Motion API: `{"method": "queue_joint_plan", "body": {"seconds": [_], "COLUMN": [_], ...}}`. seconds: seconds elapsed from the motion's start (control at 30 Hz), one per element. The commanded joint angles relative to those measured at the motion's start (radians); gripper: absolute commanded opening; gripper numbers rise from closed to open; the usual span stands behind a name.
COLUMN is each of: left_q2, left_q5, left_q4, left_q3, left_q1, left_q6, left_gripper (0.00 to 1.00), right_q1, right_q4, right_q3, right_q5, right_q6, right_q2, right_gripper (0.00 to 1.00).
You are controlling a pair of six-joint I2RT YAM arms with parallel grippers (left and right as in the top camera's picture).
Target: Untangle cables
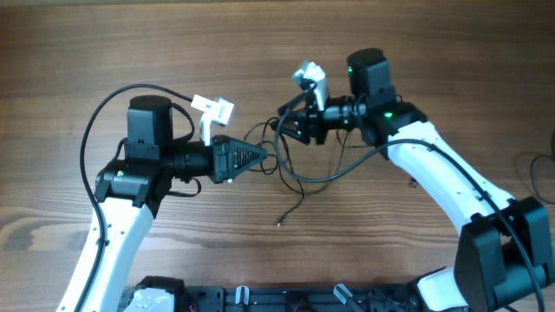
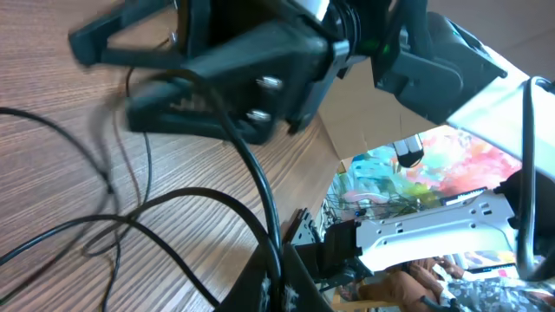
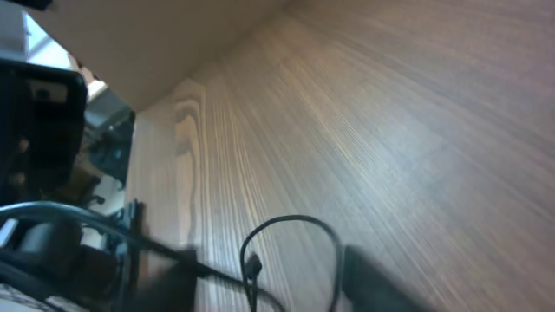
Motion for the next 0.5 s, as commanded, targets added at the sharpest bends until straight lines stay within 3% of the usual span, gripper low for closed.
{"method": "queue_joint_plan", "body": {"seconds": [0.0, 0.1, 0.2, 0.3, 0.47], "left_q2": [0.006, 0.006, 0.006, 0.006, 0.006], "left_q5": [0.029, -0.02, -0.164, -0.306, -0.347], "left_q4": [0.002, -0.002, -0.043, -0.084, -0.08], "left_q3": [0.002, 0.002, 0.002, 0.002, 0.002], "left_q1": [-0.01, -0.01, -0.01, -0.01, -0.01], "left_q6": [0.008, 0.0, -0.048, -0.115, -0.121], "left_gripper": [0.04, 0.15, 0.29, 0.22, 0.21], "right_q1": [0.02, 0.004, -0.033, -0.062, -0.069], "right_q4": [0.01, 0.037, 0.061, 0.073, 0.043], "right_q3": [0.017, 0.018, 0.019, 0.019, 0.018], "right_q5": [0.185, 0.193, 0.129, 0.054, 0.053], "right_q6": [0.064, 0.137, 0.145, 0.165, 0.17], "right_q2": [0.021, 0.02, -0.003, -0.036, -0.05], "right_gripper": [0.04, 0.04, 0.04, 0.04, 0.04]}}
